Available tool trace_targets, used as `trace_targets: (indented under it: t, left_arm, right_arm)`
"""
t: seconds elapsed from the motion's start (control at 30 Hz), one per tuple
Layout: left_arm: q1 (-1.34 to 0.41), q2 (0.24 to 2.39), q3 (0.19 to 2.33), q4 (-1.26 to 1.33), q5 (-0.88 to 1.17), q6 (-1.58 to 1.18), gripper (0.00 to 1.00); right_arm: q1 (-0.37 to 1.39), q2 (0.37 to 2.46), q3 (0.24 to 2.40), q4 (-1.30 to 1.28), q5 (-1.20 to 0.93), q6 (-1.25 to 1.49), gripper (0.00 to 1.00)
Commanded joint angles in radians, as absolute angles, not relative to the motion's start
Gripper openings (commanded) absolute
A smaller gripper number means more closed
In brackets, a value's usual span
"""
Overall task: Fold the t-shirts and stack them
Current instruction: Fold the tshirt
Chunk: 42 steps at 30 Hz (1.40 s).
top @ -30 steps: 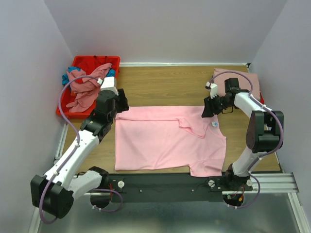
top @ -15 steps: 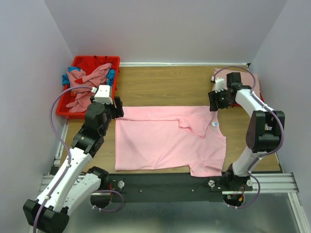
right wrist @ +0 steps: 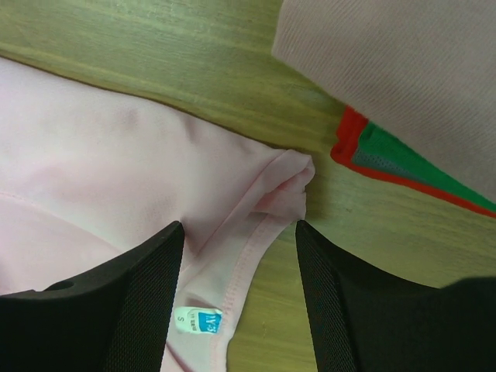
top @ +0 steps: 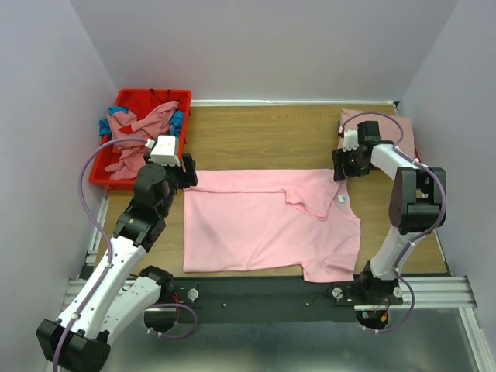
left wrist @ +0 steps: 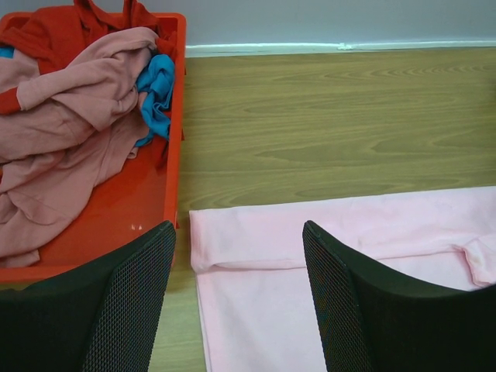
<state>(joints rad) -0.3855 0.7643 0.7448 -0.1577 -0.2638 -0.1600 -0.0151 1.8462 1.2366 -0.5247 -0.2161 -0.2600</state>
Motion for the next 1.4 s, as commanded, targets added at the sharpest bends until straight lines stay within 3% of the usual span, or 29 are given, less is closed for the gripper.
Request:
trace_targets:
  t: [0.0, 0.3, 0.4, 0.5, 0.53, 0.67, 0.77, 1.1, 1.37]
  left_arm:
    - [-0.38, 0.753, 0.744, -0.13, -0.238, -0.143, 0.75]
    - [-0.38, 0.762, 0.746, -0.132, -0.238, -0.141, 0.75]
    - [-0.38, 0.764, 0.746, -0.13, -0.238, -0.143, 0.75]
    - [-0.379, 0.764, 0.746, -0.132, -0.238, -0.141, 0.75]
    - [-0.379, 0.765, 0.746, -0.13, -0.236, -0.141, 0.75]
    - [-0.379, 0.765, 0.746, -0.13, -0.233, -0.141, 0.75]
    - [-0.38, 0.765, 0.747, -0.13, -0.232, -0.143, 0.75]
    - [-0.379, 0.769, 0.746, -0.133, -0.238, -0.143, 0.75]
    - [-0.38, 0.77, 0.747, -0.135, -0.249, -0.143, 0.75]
  right_arm:
    - [-0.021, 1.879, 1.233, -0.473, -0.187, -0.241, 0.66]
    - [-0.021, 1.902, 1.203, -0.439, -0.195, -0.255, 0.63]
    - [-0.021, 1.907, 1.2, -0.439, -0.202, -0.258, 0.55]
    - [-0.021, 1.904, 1.197, -0.439, -0.218, -0.261, 0.37]
    - [-0.021, 1.901, 1.197, -0.439, -0.219, -0.261, 0.37]
    - [-0.021, 1.893, 1.203, -0.44, -0.238, -0.265, 0.17]
    - [-0.021, 1.879, 1.206, -0.439, -0.259, -0.27, 0.11]
    - [0.035, 1.844, 1.265, -0.459, -0.261, -0.337, 0.09]
    - [0.092, 1.94, 1.454, -0.488, -0.172, -0.387, 0.08]
